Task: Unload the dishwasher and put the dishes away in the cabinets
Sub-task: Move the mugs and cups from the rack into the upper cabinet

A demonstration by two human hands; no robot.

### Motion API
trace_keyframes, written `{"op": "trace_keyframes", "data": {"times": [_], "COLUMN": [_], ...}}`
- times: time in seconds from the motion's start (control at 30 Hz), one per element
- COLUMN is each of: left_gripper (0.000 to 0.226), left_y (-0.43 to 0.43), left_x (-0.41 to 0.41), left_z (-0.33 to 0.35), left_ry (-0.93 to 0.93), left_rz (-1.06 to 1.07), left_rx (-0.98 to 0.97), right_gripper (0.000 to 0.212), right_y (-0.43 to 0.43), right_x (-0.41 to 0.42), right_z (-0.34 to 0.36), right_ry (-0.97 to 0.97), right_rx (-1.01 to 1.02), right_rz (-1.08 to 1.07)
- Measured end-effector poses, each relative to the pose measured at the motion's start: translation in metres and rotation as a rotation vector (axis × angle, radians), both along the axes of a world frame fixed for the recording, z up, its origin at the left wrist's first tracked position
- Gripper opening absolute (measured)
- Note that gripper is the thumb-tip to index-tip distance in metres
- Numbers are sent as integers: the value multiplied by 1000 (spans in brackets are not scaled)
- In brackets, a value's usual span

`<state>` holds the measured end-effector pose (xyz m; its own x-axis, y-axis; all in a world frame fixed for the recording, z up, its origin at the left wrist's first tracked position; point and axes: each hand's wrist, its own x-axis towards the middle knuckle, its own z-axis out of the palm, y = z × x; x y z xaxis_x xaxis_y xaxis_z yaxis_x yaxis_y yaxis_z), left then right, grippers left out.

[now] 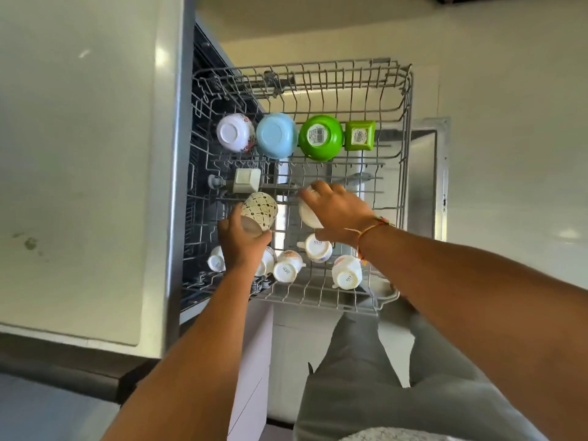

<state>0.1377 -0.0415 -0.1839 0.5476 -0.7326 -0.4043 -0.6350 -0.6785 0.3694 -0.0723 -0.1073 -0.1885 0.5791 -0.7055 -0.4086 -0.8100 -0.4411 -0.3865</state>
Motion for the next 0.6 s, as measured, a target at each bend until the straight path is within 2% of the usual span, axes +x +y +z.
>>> {"op": "trace_keyframes", "data": {"times": [0.1,0.3,0.43,0.5,0.6], "left_gripper": [86,97,86,86,89], "left_y": [21,73,119,130,168], "left_x": [-17,-77,-118,-126,-132], "left_z": [35,132,198,213,259], "left_ry": [3,-36,-88,-123,-161], "left_rz": [33,181,269,272,312], "left_rx": [-81,-327,-569,-634,-799], "right_gripper": [99,98,97,92,88], "right_y": [12,40,63,67,85], "right_x": [-17,-67,-98,-102,-97], "right_z": [30,110,177,194,241], "right_ry": [-90,-317,-485,-558,-697], "right_rx": [3,-23,-101,-108,-149], "right_rz": [-97,-243,-175,-217,-152]}}
